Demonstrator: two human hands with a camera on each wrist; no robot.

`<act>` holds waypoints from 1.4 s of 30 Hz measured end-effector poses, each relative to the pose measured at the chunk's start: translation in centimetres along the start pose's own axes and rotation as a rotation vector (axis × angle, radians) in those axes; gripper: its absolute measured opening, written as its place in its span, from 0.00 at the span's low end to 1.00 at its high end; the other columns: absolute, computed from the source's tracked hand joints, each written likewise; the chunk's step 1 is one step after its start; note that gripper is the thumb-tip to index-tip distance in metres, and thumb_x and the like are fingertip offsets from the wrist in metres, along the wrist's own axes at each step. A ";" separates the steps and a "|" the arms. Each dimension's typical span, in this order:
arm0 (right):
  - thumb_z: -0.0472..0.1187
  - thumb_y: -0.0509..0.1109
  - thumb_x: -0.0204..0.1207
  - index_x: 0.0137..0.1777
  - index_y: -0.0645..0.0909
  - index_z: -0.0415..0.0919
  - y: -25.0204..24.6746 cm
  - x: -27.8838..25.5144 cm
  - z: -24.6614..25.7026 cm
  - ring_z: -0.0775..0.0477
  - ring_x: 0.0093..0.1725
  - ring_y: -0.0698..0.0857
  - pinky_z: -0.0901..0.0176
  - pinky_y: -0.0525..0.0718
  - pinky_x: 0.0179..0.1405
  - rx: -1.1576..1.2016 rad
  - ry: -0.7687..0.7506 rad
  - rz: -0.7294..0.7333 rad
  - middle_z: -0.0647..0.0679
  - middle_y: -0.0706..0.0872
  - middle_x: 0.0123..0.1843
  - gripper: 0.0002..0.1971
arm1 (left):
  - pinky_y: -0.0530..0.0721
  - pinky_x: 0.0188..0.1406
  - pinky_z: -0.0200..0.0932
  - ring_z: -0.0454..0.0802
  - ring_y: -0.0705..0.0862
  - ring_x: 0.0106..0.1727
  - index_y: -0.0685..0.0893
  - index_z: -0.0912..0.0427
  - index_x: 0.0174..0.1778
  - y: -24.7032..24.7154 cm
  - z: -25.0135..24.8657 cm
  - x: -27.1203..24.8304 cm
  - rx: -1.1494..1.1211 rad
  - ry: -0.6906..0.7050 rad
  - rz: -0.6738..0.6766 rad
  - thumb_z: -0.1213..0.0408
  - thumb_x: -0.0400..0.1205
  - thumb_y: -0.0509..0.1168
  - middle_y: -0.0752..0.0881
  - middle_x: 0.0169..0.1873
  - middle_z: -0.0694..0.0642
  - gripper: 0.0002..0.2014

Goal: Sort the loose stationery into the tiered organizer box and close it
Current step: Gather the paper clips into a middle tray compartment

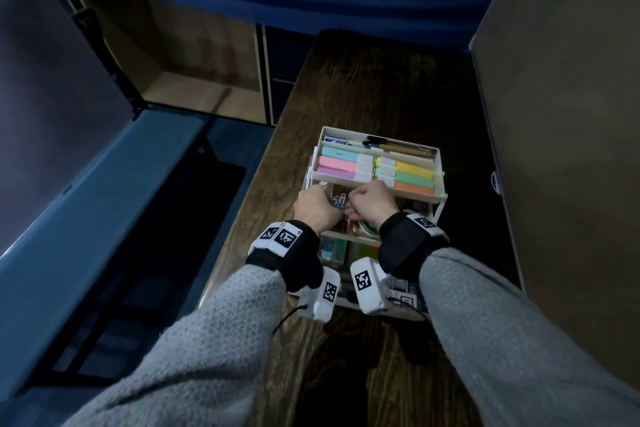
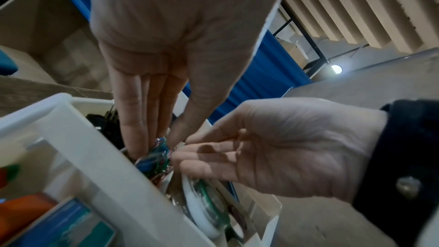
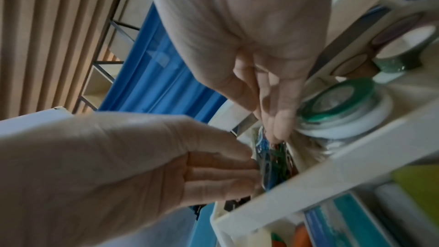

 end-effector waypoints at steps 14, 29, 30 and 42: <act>0.30 0.69 0.77 0.47 0.83 0.34 1.3 -12.6 -9.0 0.47 0.38 0.85 0.55 0.84 0.39 -0.212 -0.225 0.356 0.42 0.85 0.40 0.02 | 0.73 0.35 0.17 0.28 0.80 0.34 0.88 0.52 0.45 -1.3 2.7 -9.3 -0.038 0.477 -0.075 0.67 0.79 0.66 0.84 0.37 0.39 0.07; 0.44 0.73 0.75 0.42 0.75 0.46 8.1 -15.8 -20.4 0.45 0.56 0.79 0.50 0.78 0.58 -0.543 -0.192 0.289 0.49 0.76 0.49 0.08 | 0.78 0.52 0.49 0.55 0.81 0.54 0.78 0.56 0.55 12.7 16.0 -17.3 0.353 0.405 0.289 0.55 0.76 0.70 0.77 0.53 0.55 0.15; 0.43 0.72 0.76 0.42 0.75 0.46 8.1 -15.9 -20.4 0.45 0.56 0.79 0.50 0.78 0.59 -0.554 -0.200 0.295 0.49 0.76 0.49 0.07 | 0.78 0.52 0.49 0.56 0.81 0.54 0.79 0.56 0.53 12.7 15.9 -17.2 0.358 0.412 0.294 0.56 0.76 0.69 0.78 0.52 0.55 0.13; 0.29 0.64 0.75 0.46 0.73 0.45 6.3 -16.3 -21.4 0.49 0.42 0.80 0.56 0.79 0.45 -0.393 -0.189 0.262 0.48 0.80 0.41 0.09 | 0.78 0.50 0.47 0.53 0.81 0.52 0.80 0.56 0.48 13.2 14.7 -17.3 0.339 0.501 0.330 0.62 0.77 0.68 0.83 0.49 0.54 0.06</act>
Point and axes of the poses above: each hand's wrist, its own x-axis towards the middle knuckle, its own y-axis out of the palm, z = x × y, the point moved 8 cm from there along x, towards the middle knuckle
